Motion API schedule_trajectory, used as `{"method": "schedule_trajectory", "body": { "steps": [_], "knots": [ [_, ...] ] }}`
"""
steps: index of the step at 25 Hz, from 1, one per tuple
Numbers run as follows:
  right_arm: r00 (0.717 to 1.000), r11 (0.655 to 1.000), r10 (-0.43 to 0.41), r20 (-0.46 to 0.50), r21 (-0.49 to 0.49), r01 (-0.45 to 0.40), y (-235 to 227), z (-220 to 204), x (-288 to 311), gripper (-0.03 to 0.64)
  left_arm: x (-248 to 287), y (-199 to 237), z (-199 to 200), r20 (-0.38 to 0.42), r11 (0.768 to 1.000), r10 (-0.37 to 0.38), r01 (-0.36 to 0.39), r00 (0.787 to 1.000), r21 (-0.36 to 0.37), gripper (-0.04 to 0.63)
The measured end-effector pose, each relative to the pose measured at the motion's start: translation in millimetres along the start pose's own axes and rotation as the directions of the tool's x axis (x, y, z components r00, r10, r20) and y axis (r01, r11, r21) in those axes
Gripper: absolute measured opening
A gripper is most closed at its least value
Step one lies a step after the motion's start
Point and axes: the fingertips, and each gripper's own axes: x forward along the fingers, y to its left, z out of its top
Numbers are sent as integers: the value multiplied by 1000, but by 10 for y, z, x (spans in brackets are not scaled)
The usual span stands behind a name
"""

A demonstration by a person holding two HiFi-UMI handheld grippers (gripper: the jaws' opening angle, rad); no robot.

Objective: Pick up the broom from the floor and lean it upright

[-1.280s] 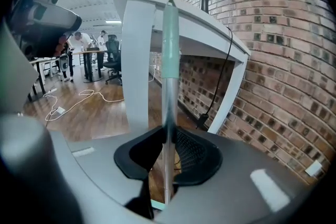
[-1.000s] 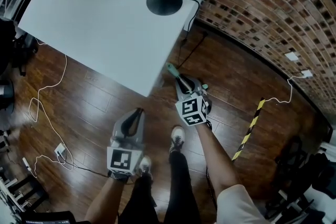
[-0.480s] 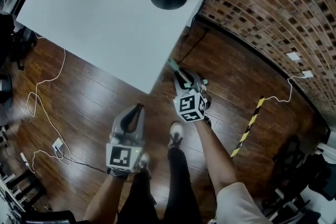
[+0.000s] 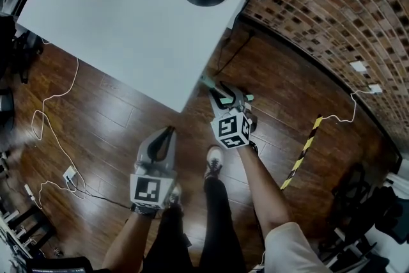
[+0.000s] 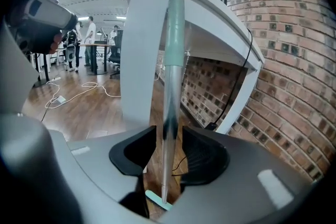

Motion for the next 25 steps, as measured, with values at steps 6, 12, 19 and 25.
{"method": "schedule_trajectory", "body": {
  "steps": [6,12,19,25],
  "knots": [
    [1000,1000,12,-12,-3,-12,71,-73,0,183,12,8,-45,-6,1000,0,0,1000,-3,20],
    [998,998,-55,-22,32,56,-24,-109,-180,202,-12,28,-15,-17,1000,4,-4,1000,-17,20],
    [981,976,-192,9,110,190,-212,-14,-760,22,-90,38,159,27,999,11,-12,1000,48,11],
    [969,961,-238,66,161,226,-255,371,-1363,12,-367,89,577,86,996,24,-31,996,85,2]
  ]
}}
